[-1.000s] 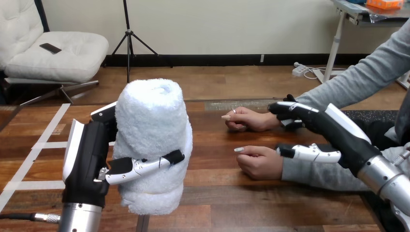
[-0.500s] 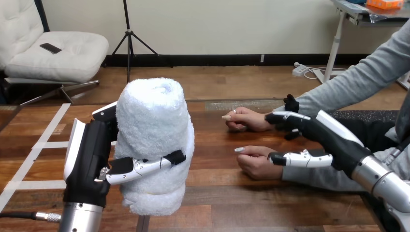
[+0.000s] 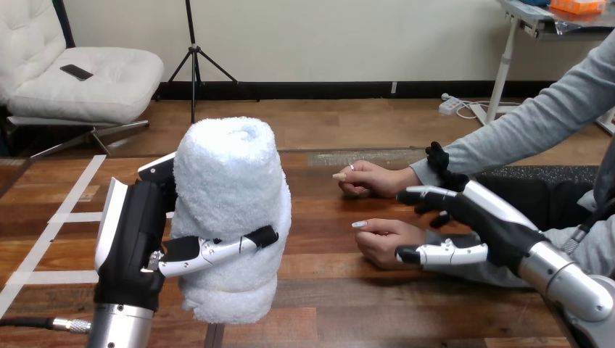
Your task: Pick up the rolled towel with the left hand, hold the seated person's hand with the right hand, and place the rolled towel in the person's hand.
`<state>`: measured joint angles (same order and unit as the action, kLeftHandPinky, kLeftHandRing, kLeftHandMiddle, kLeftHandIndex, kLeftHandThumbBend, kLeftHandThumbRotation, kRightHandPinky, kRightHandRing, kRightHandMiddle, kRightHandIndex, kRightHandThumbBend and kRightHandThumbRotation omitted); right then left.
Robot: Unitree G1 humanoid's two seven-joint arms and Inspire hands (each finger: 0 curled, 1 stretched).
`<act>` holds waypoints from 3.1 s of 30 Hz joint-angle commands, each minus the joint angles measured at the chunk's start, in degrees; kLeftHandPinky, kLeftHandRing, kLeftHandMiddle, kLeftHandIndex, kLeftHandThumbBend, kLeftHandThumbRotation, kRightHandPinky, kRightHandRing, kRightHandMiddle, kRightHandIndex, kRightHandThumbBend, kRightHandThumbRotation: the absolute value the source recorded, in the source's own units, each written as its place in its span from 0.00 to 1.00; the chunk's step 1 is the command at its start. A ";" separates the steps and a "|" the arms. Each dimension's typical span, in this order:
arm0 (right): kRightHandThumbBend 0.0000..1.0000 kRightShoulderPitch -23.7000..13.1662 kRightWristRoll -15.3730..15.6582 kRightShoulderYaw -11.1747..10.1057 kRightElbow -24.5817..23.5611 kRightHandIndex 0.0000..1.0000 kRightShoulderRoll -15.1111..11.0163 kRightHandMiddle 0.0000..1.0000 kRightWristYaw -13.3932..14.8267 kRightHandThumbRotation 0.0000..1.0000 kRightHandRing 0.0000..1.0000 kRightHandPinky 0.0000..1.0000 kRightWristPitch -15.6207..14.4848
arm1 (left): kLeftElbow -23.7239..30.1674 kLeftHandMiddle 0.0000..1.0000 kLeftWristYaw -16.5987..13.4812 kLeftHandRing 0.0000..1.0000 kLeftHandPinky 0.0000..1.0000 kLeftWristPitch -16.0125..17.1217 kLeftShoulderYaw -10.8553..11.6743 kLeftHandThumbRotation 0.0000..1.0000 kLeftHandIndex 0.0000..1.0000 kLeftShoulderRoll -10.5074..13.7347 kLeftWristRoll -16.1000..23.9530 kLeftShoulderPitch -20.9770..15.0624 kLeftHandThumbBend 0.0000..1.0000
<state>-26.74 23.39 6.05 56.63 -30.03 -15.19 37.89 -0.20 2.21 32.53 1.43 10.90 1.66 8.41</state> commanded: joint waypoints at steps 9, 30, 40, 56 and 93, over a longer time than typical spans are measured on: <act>0.98 -8.13 2.12 2.13 2.76 0.88 -2.04 0.89 2.97 0.67 0.85 0.73 -1.82 | 2.87 0.36 0.09 0.29 0.25 0.61 1.42 0.00 0.40 -0.13 -0.70 -3.95 0.58; 1.00 -12.04 4.21 5.26 7.09 0.88 -3.02 0.89 4.11 0.68 0.84 0.72 -2.61 | 1.75 0.35 0.05 0.29 0.24 1.86 2.26 0.00 0.39 0.21 0.04 -4.53 0.59; 1.00 -13.49 4.39 5.93 8.16 0.88 -3.56 0.89 3.50 0.64 0.84 0.71 -3.79 | 2.15 0.35 0.44 0.29 0.25 1.44 2.59 0.00 0.40 0.35 0.07 -4.32 0.59; 1.00 -15.18 5.98 7.43 8.02 0.87 -4.40 0.89 3.51 0.52 0.83 0.68 -6.16 | 2.39 0.35 1.26 0.29 0.25 1.07 2.82 0.00 0.40 0.38 -0.49 -4.24 0.58; 1.00 -18.70 12.37 13.30 10.09 0.84 -6.04 0.85 5.32 0.31 0.84 0.72 -7.20 | 2.47 0.35 2.73 0.28 0.24 1.42 3.51 0.00 0.40 0.68 -1.42 -4.35 0.58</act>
<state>-39.64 34.92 18.41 66.67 -34.26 -11.74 30.25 -0.20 5.02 32.57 3.58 10.94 1.02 8.37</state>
